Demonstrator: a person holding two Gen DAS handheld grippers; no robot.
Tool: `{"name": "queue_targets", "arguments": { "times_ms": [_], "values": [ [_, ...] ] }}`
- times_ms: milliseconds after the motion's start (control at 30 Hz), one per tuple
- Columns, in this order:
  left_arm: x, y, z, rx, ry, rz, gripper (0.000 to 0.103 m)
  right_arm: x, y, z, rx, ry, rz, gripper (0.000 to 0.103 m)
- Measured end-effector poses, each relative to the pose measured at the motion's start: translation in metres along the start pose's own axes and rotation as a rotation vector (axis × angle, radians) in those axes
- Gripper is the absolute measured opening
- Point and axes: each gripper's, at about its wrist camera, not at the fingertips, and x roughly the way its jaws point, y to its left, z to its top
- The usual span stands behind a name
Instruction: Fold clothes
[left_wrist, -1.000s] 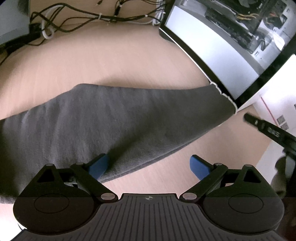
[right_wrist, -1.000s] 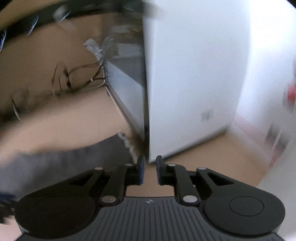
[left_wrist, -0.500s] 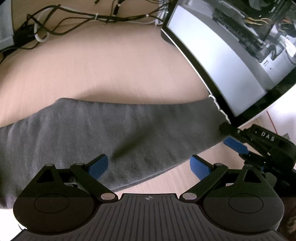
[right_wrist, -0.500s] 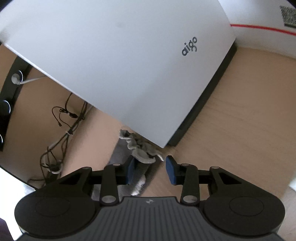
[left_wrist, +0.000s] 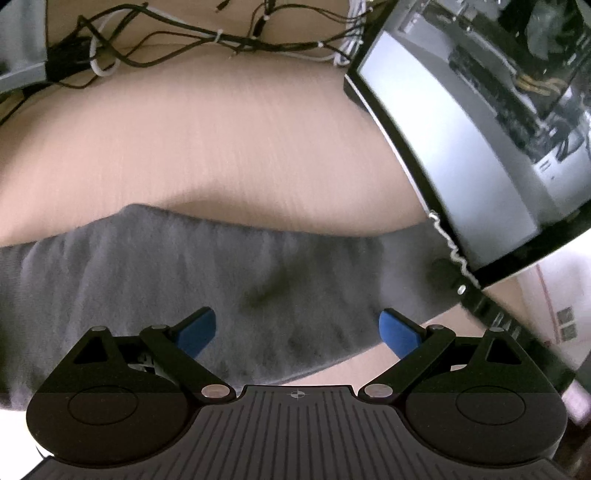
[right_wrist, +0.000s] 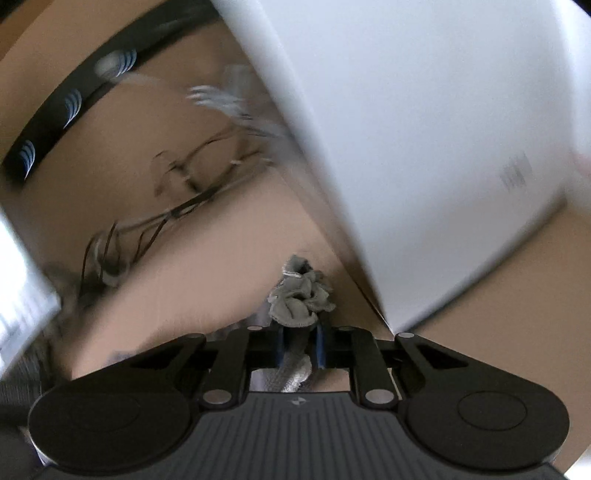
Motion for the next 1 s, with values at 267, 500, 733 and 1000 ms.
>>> {"name": "queue_targets", "arguments": {
  "times_ms": [267, 500, 733, 1000],
  "values": [
    [-0.003, -0.035, 0.032, 0.069, -0.052, -0.033, 0.098, -0.011, 0.064, -0.031, -0.643, -0.045, -0.02, 0.015],
    [0.01, -0.066, 0.044, 0.182, -0.028, 0.025, 0.073, -0.002, 0.085, -0.051, -0.777, -0.024, 0.016, 0.015],
    [0.032, -0.059, 0.039, 0.226, -0.004, 0.131, 0.062, -0.001, 0.086, -0.058, -0.779, -0.013, 0.044, 0.015],
    [0.043, -0.036, 0.037, 0.204, 0.007, 0.177, 0.066, -0.013, 0.047, -0.027, -0.412, 0.069, 0.194, 0.03]
  ]
}}
